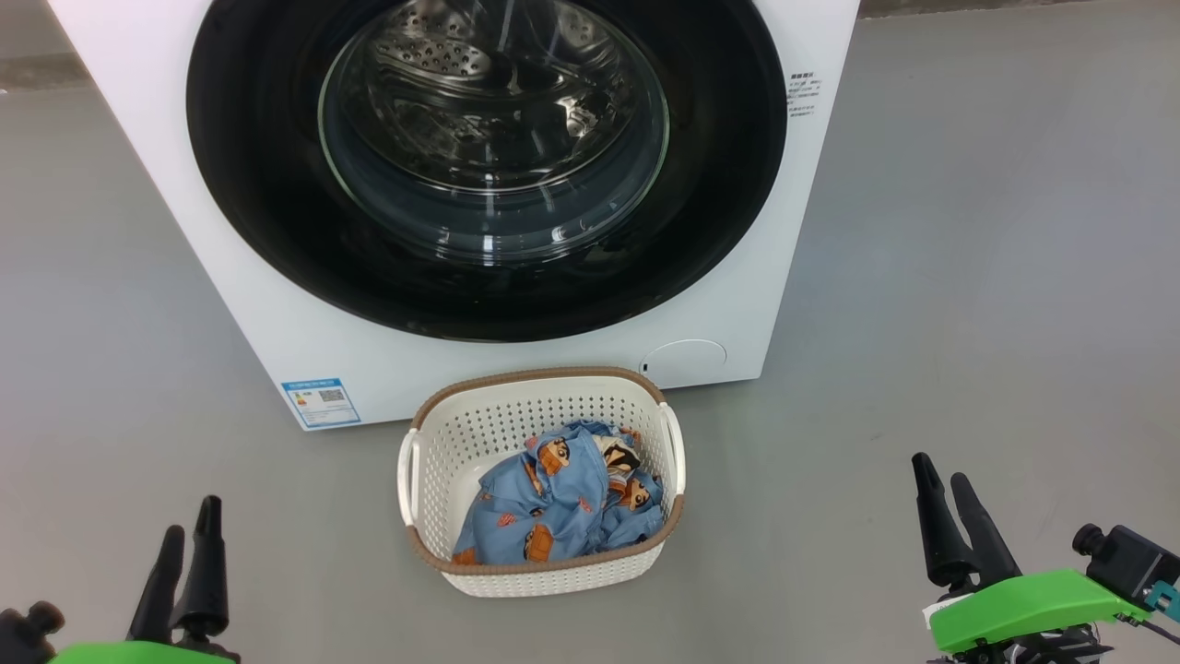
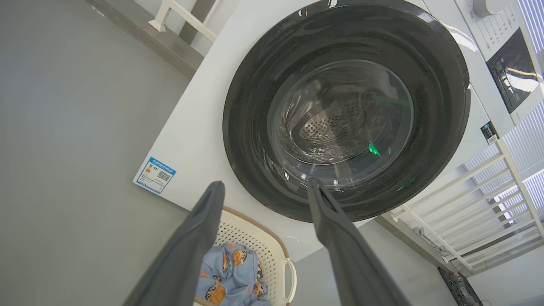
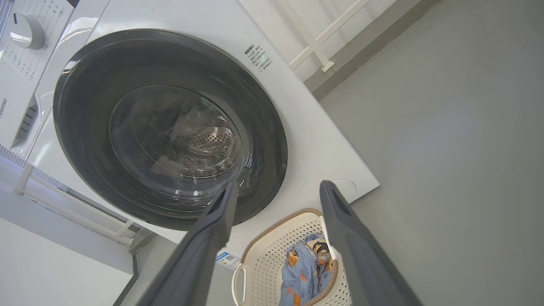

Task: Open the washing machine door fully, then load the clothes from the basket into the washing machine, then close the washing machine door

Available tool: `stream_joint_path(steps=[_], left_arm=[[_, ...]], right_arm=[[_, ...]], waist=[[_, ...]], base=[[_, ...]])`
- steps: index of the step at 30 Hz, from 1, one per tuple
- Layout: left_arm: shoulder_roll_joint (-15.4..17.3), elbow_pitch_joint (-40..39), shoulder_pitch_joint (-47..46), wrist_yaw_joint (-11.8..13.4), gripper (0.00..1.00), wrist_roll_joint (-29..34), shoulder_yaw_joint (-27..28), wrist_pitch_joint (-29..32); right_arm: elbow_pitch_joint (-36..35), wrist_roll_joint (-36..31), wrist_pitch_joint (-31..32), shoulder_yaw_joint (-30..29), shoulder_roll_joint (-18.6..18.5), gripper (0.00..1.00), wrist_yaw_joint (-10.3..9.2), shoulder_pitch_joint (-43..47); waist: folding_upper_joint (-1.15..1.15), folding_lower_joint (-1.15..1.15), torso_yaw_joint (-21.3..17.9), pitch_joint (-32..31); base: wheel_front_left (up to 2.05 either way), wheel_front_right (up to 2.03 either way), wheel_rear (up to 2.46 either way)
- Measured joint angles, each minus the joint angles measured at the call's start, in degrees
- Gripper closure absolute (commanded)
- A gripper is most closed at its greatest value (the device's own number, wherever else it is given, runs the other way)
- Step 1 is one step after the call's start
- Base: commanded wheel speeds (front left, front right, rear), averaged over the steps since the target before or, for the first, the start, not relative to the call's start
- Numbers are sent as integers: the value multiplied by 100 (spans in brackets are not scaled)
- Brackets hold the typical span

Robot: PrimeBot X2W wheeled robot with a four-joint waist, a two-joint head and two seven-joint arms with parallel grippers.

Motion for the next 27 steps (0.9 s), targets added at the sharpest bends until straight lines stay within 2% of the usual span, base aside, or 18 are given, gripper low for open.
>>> stream_joint_path(steps=[27], left_arm=[[353,4,57,-5,0,1692,-407,-449]], right_arm=[[169,-1860,-432,210,-20,0,0,-104]], waist=[[0,0,-9,-158]], base=[[0,0,0]])
